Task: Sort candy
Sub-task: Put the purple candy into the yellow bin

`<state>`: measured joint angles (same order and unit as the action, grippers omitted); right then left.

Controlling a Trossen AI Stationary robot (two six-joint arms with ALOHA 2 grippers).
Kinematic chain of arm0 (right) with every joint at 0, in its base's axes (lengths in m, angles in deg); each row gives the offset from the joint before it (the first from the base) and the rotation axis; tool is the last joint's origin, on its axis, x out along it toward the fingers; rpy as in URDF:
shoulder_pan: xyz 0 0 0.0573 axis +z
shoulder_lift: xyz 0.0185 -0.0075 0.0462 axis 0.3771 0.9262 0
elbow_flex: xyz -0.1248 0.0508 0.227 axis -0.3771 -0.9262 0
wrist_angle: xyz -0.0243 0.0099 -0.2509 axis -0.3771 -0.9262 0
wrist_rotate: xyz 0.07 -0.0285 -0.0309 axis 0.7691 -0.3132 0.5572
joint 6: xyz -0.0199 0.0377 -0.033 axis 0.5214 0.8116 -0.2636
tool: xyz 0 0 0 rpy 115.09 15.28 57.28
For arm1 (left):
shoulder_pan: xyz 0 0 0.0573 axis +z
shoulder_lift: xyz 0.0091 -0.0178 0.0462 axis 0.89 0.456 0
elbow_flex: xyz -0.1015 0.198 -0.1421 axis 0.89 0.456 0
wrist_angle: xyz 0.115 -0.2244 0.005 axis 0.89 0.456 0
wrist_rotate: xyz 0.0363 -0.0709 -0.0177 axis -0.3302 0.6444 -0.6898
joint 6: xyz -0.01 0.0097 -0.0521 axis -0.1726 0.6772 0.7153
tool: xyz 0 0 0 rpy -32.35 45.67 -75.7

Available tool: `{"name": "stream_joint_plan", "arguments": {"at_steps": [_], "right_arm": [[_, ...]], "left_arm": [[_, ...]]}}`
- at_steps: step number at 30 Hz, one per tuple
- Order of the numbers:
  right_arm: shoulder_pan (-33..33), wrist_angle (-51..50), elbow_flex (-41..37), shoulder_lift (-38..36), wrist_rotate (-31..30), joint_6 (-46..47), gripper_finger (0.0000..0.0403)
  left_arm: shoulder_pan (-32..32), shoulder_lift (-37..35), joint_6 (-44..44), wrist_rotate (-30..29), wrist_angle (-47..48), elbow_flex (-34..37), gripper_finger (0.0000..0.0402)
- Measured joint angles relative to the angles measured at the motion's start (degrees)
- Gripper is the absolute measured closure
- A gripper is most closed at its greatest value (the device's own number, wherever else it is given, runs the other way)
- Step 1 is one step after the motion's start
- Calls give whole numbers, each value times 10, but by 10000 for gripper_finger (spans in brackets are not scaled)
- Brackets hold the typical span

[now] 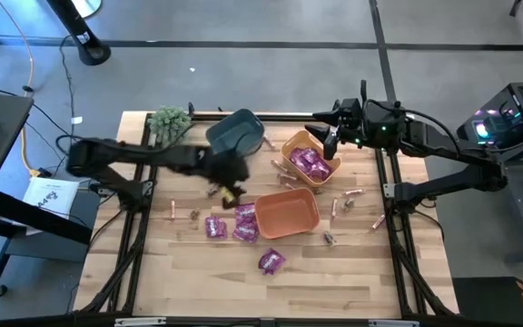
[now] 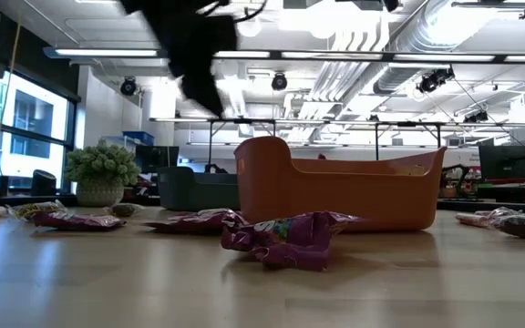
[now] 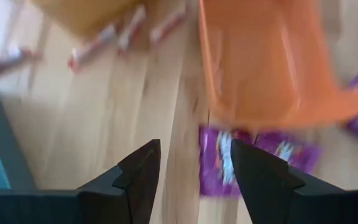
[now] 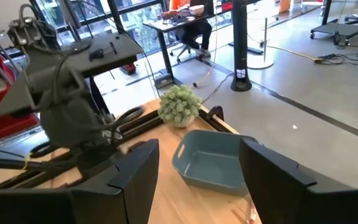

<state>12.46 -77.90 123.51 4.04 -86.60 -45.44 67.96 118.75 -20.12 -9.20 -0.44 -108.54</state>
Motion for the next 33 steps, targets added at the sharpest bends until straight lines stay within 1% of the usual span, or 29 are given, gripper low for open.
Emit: {"name": "stream_joint_plan", "arguments": {"at_steps": [3,5,7,9,13,15,17,20,23,25,26,29,30,31,33], "right_arm": [[-1,-2,0,0,0,0,187],[-1,-3,0,0,-5,1,187],[-1,-3,0,0,-7,7,187],[-1,-3,0,0,-8,15,187],[-1,-4,0,0,-10,17,187],[-1,-6,0,0,-10,17,187],[-1,-6,0,0,-10,17,187],[-1,-7,0,0,-11,17,187],[-1,-11,0,0,-11,30,187],[-1,-16,0,0,-12,30,187],[-1,-19,0,0,-12,30,187],[-1,-22,0,0,-12,32,187],[-1,-22,0,0,-12,31,187],[-1,-22,0,0,-12,31,187],[-1,-22,0,0,-12,29,187]], "left_arm": [[-25,-39,9,-35,-88,101,222],[-35,-39,9,-39,-154,141,224],[-42,-18,9,-31,-189,162,224],[-49,11,12,-17,-202,164,223],[-64,64,30,12,-197,164,218],[-72,85,43,17,-212,164,213],[-79,104,44,9,-239,163,208],[-84,143,44,-28,-260,162,205],[-83,170,44,-33,-260,159,212],[-86,172,47,-35,-261,158,236],[-87,168,52,-38,-258,159,256],[-84,134,69,-40,-227,162,348],[-80,118,70,-46,-211,164,370],[-73,98,71,-51,-187,166,380],[-57,56,65,-85,-165,167,377]]}}
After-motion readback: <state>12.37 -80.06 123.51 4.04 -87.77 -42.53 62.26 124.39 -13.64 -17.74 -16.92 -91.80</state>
